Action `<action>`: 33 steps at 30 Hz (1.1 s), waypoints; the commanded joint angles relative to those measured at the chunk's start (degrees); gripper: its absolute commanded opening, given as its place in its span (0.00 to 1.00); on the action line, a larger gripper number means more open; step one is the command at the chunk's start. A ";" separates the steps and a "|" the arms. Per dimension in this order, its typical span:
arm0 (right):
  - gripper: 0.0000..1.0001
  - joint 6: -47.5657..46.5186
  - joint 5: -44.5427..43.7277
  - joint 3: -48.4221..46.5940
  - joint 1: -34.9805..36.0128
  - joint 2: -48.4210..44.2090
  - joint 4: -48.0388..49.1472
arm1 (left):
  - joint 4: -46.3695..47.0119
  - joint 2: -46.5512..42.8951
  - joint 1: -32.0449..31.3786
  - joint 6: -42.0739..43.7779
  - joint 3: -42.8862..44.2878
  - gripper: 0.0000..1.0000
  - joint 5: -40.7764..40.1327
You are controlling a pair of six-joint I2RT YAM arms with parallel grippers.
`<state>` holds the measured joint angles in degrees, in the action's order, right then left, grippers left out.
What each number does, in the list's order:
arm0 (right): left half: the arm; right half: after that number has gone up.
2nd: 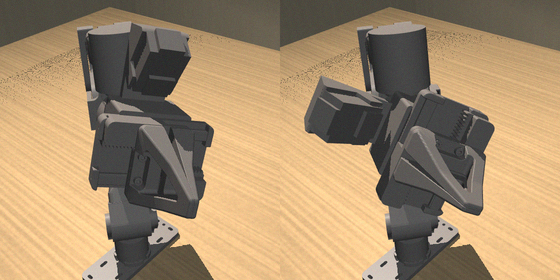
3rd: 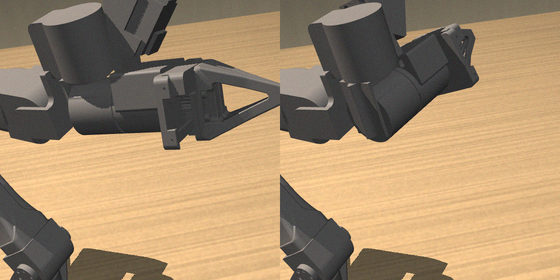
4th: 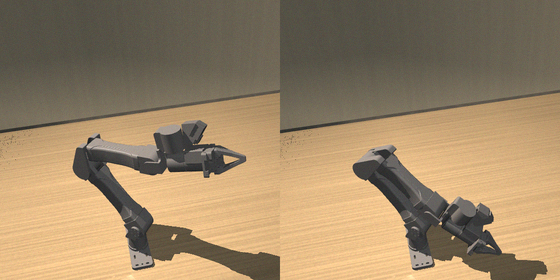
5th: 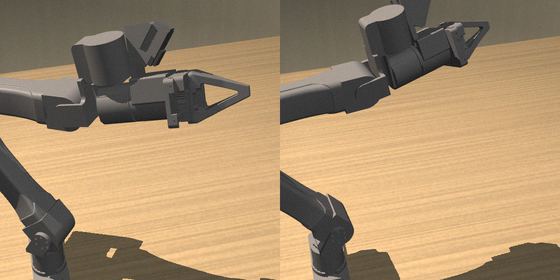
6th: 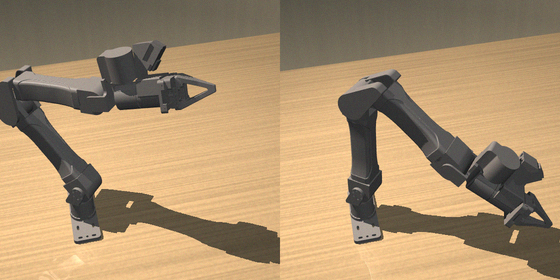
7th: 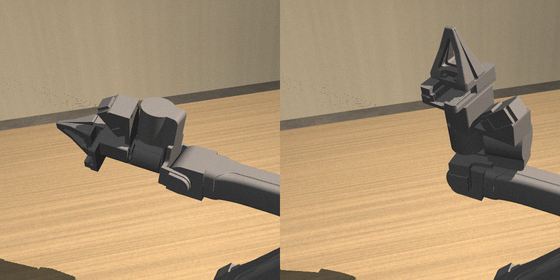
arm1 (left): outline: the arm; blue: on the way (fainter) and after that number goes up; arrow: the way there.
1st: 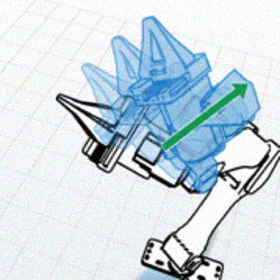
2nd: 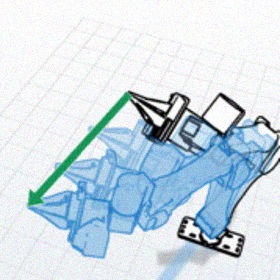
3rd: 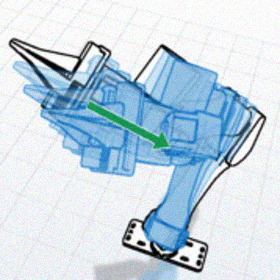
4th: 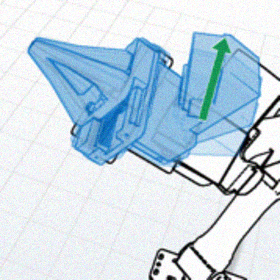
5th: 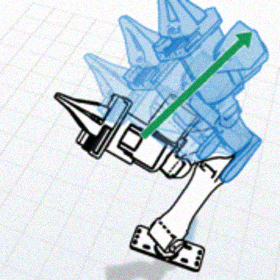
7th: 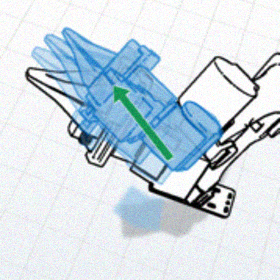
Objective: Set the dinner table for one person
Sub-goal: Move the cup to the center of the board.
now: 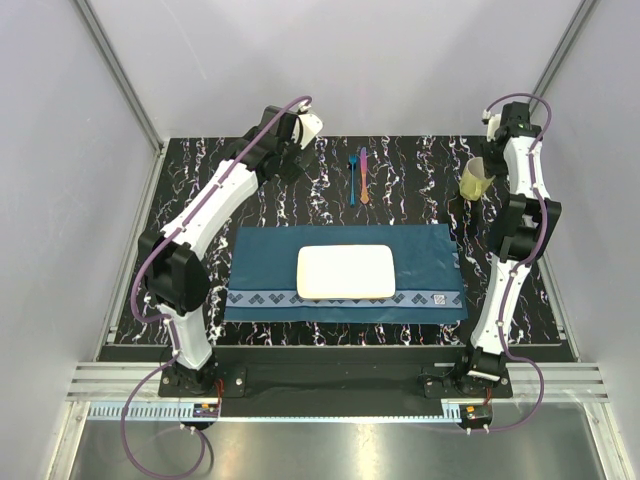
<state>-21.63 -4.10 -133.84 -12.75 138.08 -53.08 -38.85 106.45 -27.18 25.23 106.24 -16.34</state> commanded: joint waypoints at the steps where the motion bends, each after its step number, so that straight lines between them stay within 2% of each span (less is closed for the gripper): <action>1: 0.38 -0.61 -1.35 -0.28 -0.17 -0.80 -0.88 | 2.64 -1.95 -0.33 -0.62 1.25 0.99 -0.89; 11: 0.42 -1.40 -1.70 -3.88 -0.17 -1.59 -1.67 | 2.64 -1.60 -0.77 -1.59 1.08 0.99 -0.36; 21: 0.45 -1.75 -1.70 -15.03 0.01 -0.09 -5.45 | 2.73 -1.07 -0.95 -2.73 0.90 0.99 -0.10; 26: 0.46 -2.02 -1.35 -16.45 0.71 -1.41 -6.16 | 3.08 -0.55 -0.95 -3.00 0.73 0.99 0.25; 29: 0.46 -1.49 1.01 -16.36 1.85 -2.81 -6.33 | 4.31 1.29 -1.03 -3.61 1.42 0.99 1.48; 33: 0.46 -0.61 3.13 -16.98 3.26 -4.66 -6.33 | 4.40 10.07 -1.38 -6.50 6.78 0.99 1.57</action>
<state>-22.87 -3.62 -148.38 -11.31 138.04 -59.27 -37.54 110.63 -27.92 21.52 108.97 -15.79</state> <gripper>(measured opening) 0.458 0.985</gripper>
